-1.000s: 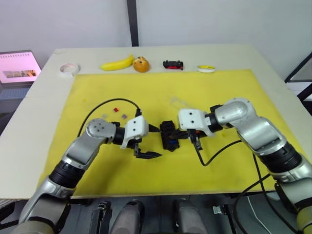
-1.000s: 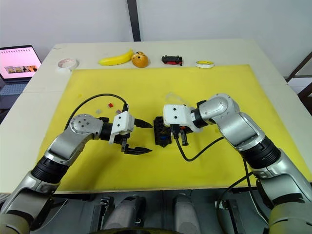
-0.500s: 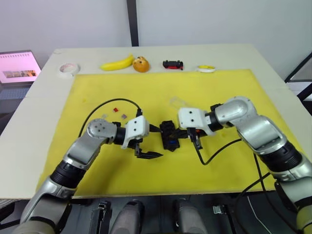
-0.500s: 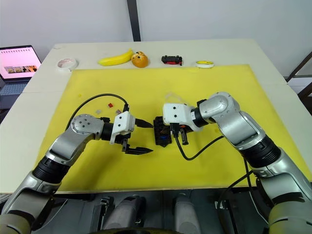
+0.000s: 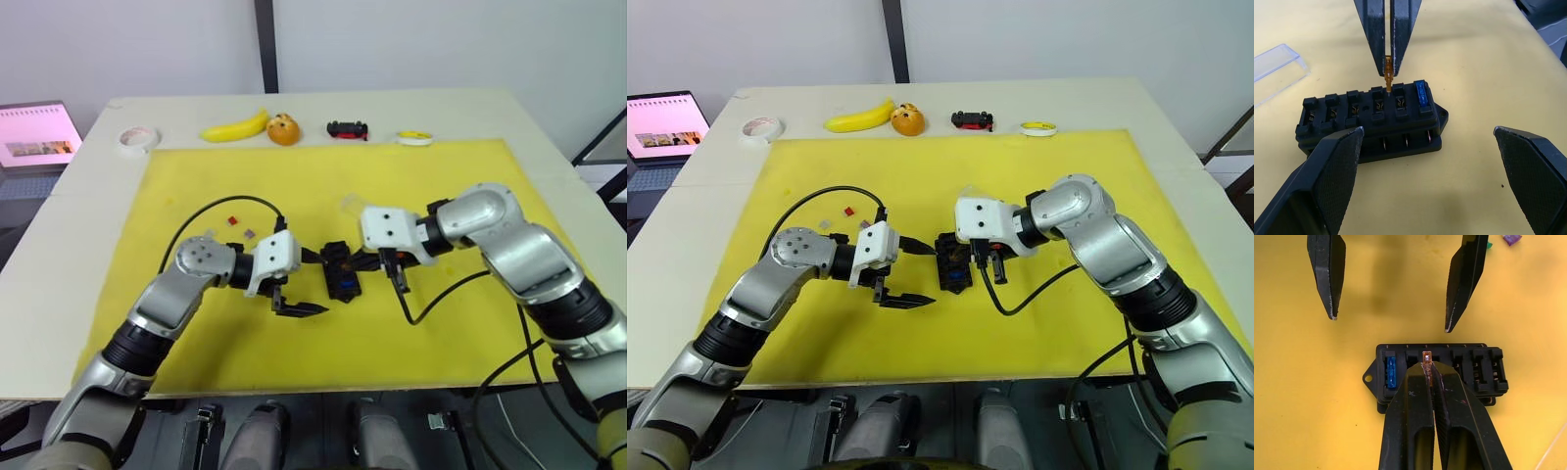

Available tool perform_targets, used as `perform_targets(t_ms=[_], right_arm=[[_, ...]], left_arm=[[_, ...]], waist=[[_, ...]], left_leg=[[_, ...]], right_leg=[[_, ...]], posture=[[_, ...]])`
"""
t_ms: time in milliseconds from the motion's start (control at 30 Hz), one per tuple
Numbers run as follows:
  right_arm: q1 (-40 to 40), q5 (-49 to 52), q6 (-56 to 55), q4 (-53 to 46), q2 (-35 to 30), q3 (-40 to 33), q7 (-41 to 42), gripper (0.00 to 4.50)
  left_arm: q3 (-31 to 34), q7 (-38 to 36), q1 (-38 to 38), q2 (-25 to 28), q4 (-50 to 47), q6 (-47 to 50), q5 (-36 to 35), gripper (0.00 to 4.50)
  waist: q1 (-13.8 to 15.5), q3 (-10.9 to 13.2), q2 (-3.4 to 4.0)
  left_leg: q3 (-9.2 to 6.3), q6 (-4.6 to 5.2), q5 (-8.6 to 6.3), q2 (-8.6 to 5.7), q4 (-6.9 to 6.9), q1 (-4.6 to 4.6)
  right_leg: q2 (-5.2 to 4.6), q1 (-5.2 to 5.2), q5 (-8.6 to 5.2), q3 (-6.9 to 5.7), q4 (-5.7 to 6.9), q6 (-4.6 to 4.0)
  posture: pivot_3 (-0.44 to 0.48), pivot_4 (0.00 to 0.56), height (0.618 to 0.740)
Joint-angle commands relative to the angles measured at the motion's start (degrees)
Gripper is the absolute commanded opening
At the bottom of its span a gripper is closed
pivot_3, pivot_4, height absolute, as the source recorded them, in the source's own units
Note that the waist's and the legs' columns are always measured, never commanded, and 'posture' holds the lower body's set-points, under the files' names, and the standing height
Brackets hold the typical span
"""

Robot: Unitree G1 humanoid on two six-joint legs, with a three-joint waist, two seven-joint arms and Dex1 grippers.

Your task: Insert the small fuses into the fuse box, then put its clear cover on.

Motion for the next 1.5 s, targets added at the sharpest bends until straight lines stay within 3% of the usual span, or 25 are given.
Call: perform_targets(t_ms=[33, 1500], right_arm=[[-0.3, 0.6, 0.4, -2.1, 0.6, -1.1, -0.2, 0.0], [2.2, -1.1, 0.5, -1.0, 2.0, 0.3, -2.1, 0.0]], left_arm=[[1.3, 0.3, -0.7, -0.1, -1.0, -1.1, 0.0, 4.49], [1.1, 0.3, -0.3, 0.1, -1.5, -1.1, 0.5, 4.49]], waist=[[0.0, 0.0, 0.0], [0.0, 0.0, 0.0]], left_leg=[[0.0, 0.0, 0.0, 0.0, 0.0, 0.0], [0.0, 0.0, 0.0, 0.0, 0.0, 0.0]], right_leg=[[0.0, 0.0, 0.0, 0.0, 0.0, 0.0], [0.0, 0.0, 0.0, 0.0, 0.02, 0.0]], posture=[[0.0, 0.15, 0.74], [0.0, 0.15, 0.74]])
